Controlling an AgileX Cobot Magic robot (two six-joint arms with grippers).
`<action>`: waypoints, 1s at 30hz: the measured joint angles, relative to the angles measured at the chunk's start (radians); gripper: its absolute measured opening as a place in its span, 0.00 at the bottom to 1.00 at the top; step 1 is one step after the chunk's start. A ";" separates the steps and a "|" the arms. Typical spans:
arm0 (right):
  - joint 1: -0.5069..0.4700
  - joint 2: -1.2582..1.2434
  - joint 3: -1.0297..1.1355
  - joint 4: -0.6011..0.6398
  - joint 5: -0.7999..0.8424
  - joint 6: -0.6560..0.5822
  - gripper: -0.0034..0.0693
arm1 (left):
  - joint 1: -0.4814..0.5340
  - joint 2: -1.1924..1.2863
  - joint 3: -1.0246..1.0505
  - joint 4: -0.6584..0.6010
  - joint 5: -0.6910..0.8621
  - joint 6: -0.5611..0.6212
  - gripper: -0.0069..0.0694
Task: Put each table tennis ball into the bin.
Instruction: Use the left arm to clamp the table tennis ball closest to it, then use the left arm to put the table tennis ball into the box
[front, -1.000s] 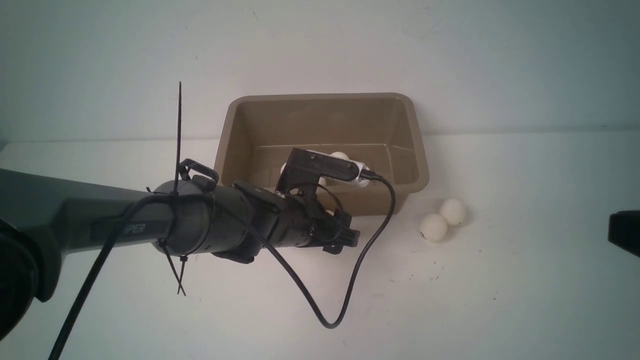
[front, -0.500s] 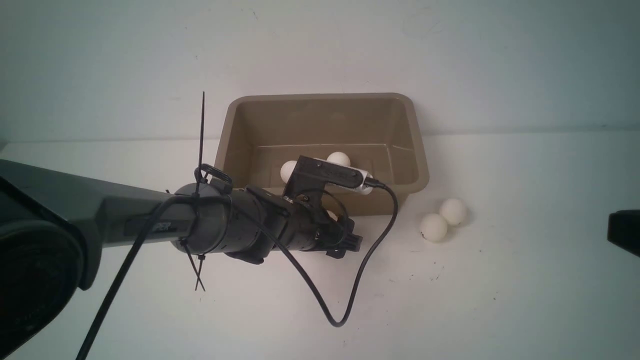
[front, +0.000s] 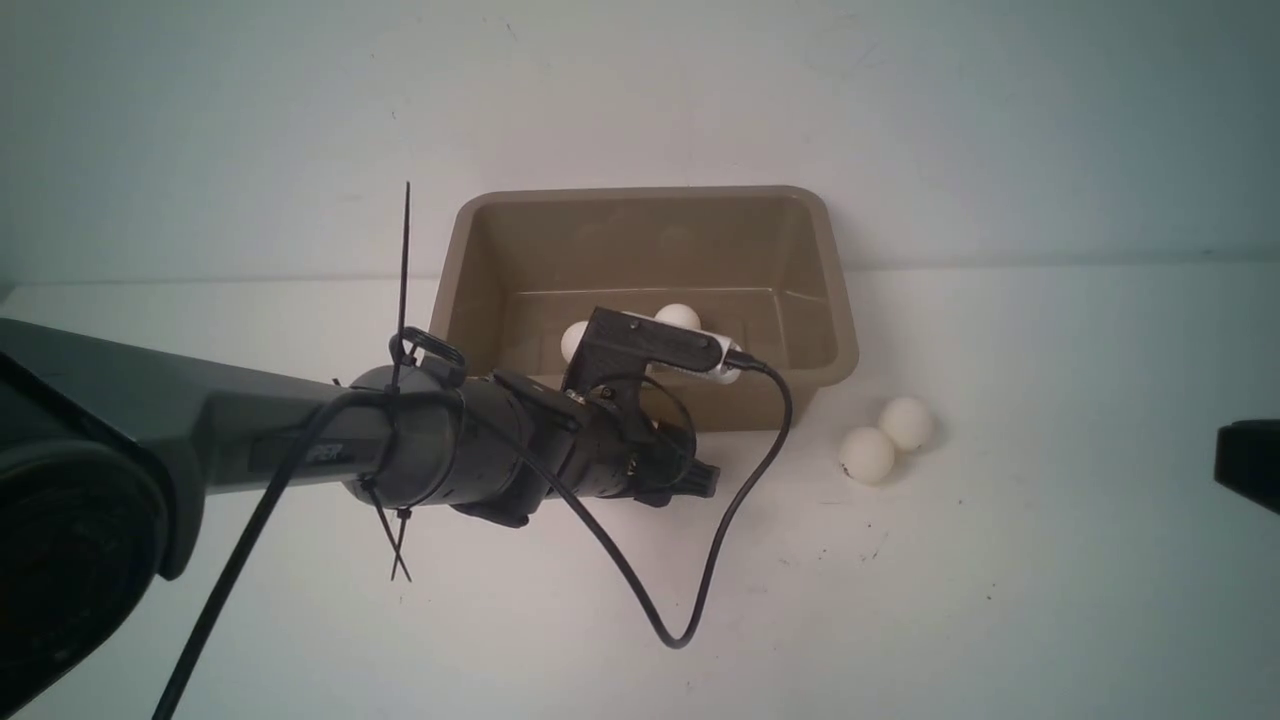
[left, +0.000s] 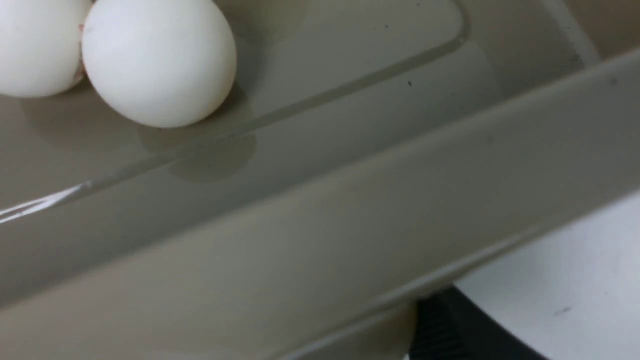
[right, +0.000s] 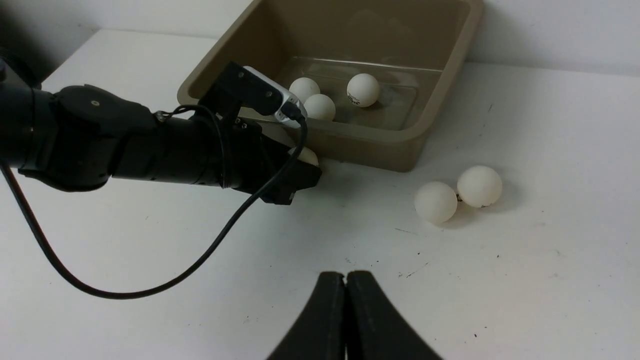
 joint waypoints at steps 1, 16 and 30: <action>0.000 0.000 0.000 0.000 0.000 0.000 0.03 | 0.000 0.000 0.000 -0.001 0.002 0.000 0.55; 0.000 0.000 0.000 0.001 -0.001 0.000 0.03 | -0.109 -0.249 0.326 -0.073 0.085 0.001 0.55; 0.000 0.000 0.000 0.001 -0.002 -0.001 0.03 | 0.009 -0.404 0.028 -0.145 -0.066 0.252 0.55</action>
